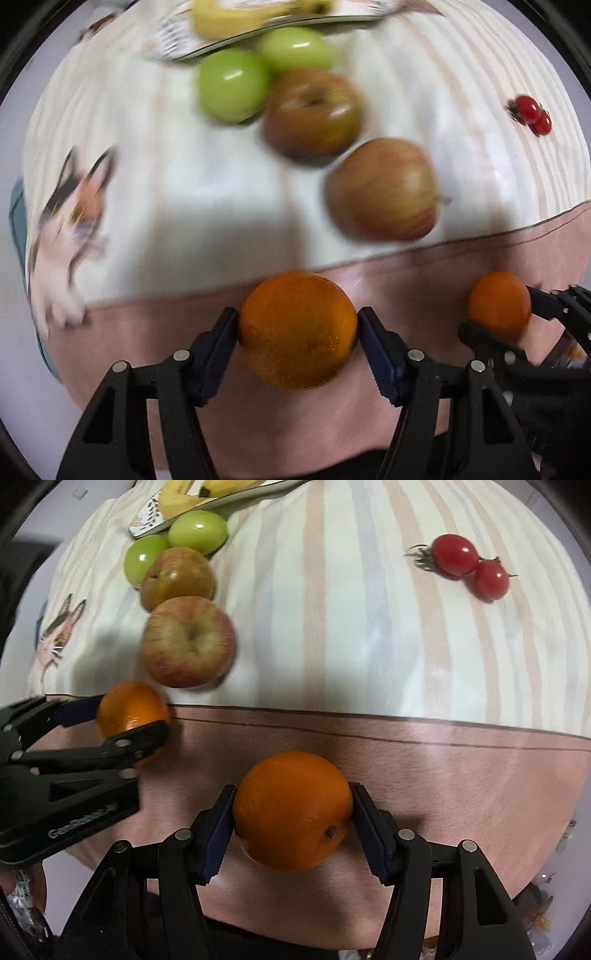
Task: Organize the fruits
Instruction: 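Grasp an orange with the left tool while the right tool grasps the other orange, then place both oranges on the plate beside the bananas and release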
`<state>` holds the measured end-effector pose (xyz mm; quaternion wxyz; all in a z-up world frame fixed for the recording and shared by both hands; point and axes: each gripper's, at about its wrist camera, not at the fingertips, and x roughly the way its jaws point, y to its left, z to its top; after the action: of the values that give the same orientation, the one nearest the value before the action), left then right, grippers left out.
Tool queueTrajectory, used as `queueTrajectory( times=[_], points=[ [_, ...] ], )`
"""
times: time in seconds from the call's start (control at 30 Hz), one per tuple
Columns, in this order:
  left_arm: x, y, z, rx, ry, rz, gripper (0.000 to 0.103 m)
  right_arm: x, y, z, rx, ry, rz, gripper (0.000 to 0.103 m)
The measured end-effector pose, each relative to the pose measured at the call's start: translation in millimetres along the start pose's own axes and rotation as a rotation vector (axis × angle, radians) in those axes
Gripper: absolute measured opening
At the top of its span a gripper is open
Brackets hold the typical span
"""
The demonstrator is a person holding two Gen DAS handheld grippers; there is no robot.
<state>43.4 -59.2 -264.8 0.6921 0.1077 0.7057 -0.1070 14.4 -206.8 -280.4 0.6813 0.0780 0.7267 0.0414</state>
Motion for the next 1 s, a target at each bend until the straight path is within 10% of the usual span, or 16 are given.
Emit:
queueTrajectory(
  times=[0.57,1.0],
  points=[
    [29,28,-45,-0.053,-0.005,-0.047,0.063,22,30,-2,0.04,-0.052,-0.008,0.066],
    [-92,70,0,-0.097,-0.181,-0.16,0.063,-62,56,18,0.053,-0.216,0.045,0.065]
  ],
)
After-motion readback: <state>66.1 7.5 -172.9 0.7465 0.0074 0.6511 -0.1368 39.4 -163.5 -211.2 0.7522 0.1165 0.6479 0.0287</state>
